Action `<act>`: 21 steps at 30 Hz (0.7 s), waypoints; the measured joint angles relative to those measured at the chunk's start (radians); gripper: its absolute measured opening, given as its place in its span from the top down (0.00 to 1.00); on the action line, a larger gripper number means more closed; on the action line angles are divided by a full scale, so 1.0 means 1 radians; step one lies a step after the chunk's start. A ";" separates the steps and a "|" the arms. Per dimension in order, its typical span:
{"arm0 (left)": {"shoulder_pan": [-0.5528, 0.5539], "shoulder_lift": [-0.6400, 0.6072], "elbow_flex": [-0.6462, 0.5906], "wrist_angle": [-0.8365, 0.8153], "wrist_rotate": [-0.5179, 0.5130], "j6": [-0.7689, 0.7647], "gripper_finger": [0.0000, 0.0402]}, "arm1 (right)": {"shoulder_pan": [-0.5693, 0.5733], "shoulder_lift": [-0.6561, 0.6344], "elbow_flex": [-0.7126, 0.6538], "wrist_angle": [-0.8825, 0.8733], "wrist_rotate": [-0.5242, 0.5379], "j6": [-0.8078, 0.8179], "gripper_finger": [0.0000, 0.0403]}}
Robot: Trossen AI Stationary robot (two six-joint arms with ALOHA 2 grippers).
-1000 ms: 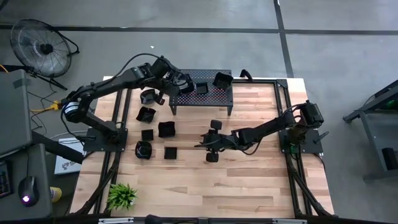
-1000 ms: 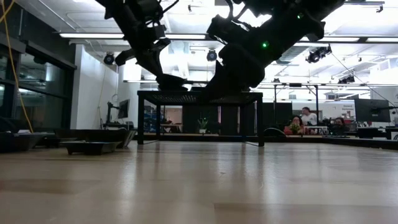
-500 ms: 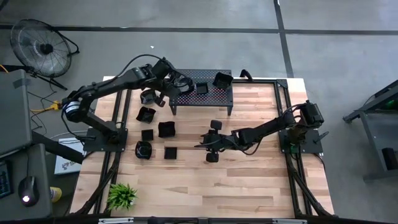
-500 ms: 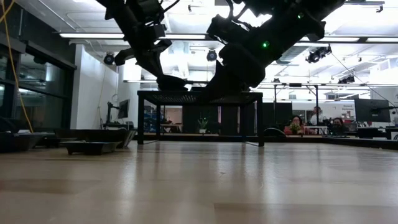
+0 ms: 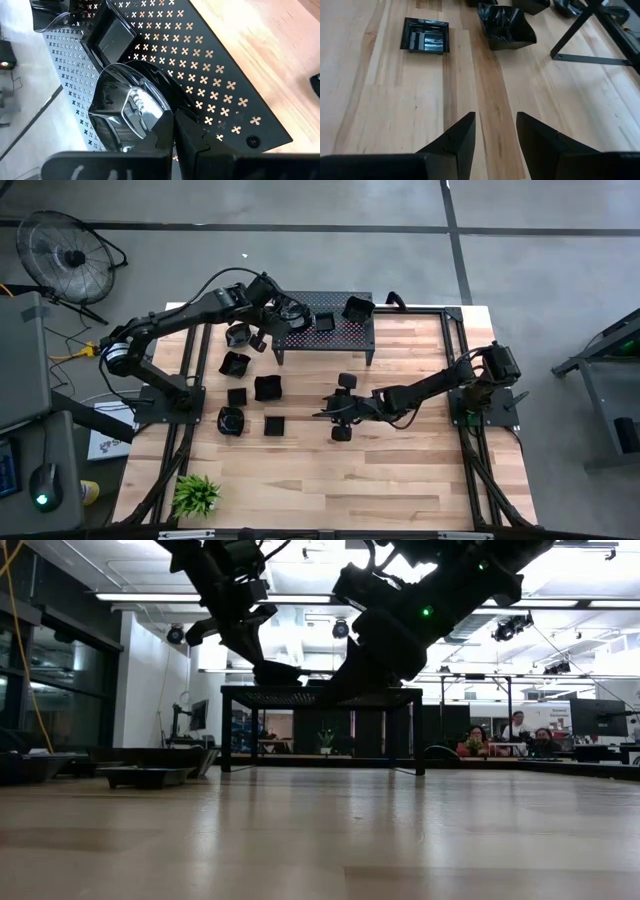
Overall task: Pick & Place Mini shaped plates
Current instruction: Stack the black leaf-shaped plate on top of the black leaf-shaped plate on the shelf
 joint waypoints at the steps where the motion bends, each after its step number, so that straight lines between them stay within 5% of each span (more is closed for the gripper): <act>1: 0.000 0.000 0.000 0.000 0.000 -0.003 1.00 | 0.000 0.000 0.000 0.000 -0.007 0.000 0.66; 21: 0.000 0.000 0.000 0.000 0.002 -0.049 0.81 | 0.000 0.000 0.000 0.000 -0.024 0.000 0.66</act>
